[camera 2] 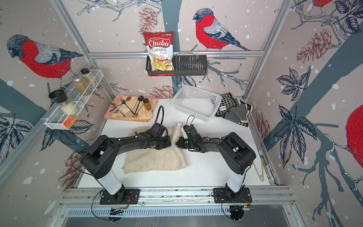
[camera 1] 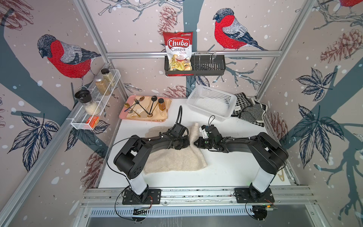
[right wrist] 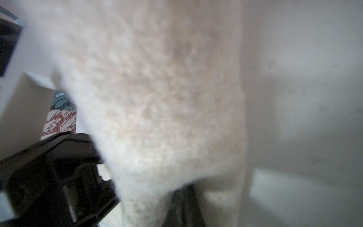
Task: Roll up the scarf and place it into the basket
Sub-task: Roll the scarf at the center of the board.
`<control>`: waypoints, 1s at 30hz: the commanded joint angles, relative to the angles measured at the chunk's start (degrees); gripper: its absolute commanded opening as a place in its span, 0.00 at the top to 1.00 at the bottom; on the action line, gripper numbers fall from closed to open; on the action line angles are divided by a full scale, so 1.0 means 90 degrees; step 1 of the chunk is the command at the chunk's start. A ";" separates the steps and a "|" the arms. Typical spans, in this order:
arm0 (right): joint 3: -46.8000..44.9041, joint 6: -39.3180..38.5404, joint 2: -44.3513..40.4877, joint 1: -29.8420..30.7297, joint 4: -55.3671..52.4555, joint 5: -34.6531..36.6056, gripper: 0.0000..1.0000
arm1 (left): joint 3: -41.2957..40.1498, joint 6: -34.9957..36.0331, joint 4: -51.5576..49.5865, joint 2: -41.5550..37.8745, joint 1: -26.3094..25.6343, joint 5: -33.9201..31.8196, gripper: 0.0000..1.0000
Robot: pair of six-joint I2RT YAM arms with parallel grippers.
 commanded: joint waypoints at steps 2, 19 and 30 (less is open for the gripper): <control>0.0130 -0.0024 0.0187 0.0059 -0.0089 0.0126 1.00 | 0.0025 0.0185 -0.0571 -0.0374 0.0012 -0.0246 1.00; 0.0569 -0.0103 0.0006 0.0381 -0.0508 0.0270 1.00 | -0.0016 0.0226 0.0358 -0.1176 0.0008 0.0918 1.00; 0.0598 0.0031 -0.0148 0.0667 -0.0565 0.0342 1.00 | -0.0214 0.0065 0.0532 -0.0505 0.0155 0.0433 1.00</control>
